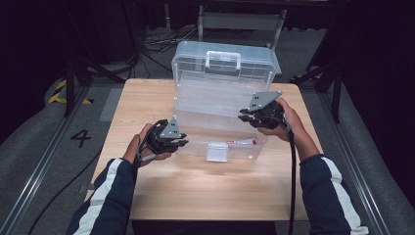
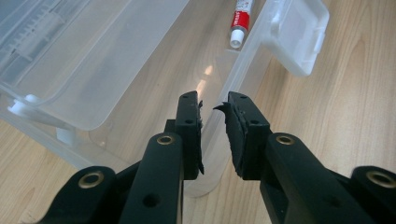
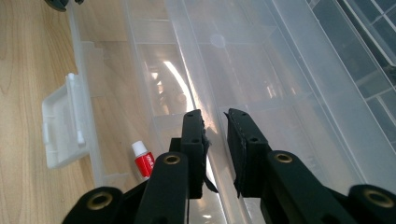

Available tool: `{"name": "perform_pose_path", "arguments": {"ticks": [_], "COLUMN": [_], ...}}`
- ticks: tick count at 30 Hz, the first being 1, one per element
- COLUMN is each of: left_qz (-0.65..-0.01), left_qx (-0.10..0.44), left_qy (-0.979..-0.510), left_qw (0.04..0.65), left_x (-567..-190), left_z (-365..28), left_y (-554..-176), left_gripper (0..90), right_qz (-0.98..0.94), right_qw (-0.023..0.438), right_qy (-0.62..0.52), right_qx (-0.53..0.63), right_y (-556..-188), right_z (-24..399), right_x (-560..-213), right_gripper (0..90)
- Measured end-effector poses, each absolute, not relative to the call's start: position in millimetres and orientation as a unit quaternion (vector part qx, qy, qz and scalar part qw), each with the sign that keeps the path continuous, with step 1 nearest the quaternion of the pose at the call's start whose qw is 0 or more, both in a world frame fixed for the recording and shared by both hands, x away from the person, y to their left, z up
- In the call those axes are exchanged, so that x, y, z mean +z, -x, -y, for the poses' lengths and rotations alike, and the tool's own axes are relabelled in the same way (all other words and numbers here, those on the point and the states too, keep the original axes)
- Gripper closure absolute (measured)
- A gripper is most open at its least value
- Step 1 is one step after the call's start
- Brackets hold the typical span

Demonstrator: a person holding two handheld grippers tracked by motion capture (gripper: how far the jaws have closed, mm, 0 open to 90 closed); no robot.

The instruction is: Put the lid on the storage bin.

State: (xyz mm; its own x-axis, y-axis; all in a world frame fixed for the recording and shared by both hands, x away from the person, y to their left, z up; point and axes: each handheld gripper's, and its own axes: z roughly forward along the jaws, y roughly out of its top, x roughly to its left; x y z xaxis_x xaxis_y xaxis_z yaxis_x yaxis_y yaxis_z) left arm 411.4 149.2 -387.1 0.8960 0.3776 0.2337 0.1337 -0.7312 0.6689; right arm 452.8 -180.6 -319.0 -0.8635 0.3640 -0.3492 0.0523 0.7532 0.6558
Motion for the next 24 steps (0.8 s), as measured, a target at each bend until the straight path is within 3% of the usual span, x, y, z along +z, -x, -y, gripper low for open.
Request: {"name": "perform_pose_path", "arguments": {"ticks": [24], "left_qz": [-0.152], "left_qx": [0.185], "left_qy": [-0.9], "left_qw": [0.365], "left_x": [-372], "left_z": [-170], "left_y": [-410], "left_gripper": [80.1], "right_qz": [-0.901], "right_qw": [0.236], "right_qy": [-0.115], "right_qx": [0.345], "right_y": [-451], "right_z": [183], "right_x": [-323], "right_gripper": [76.7]}}
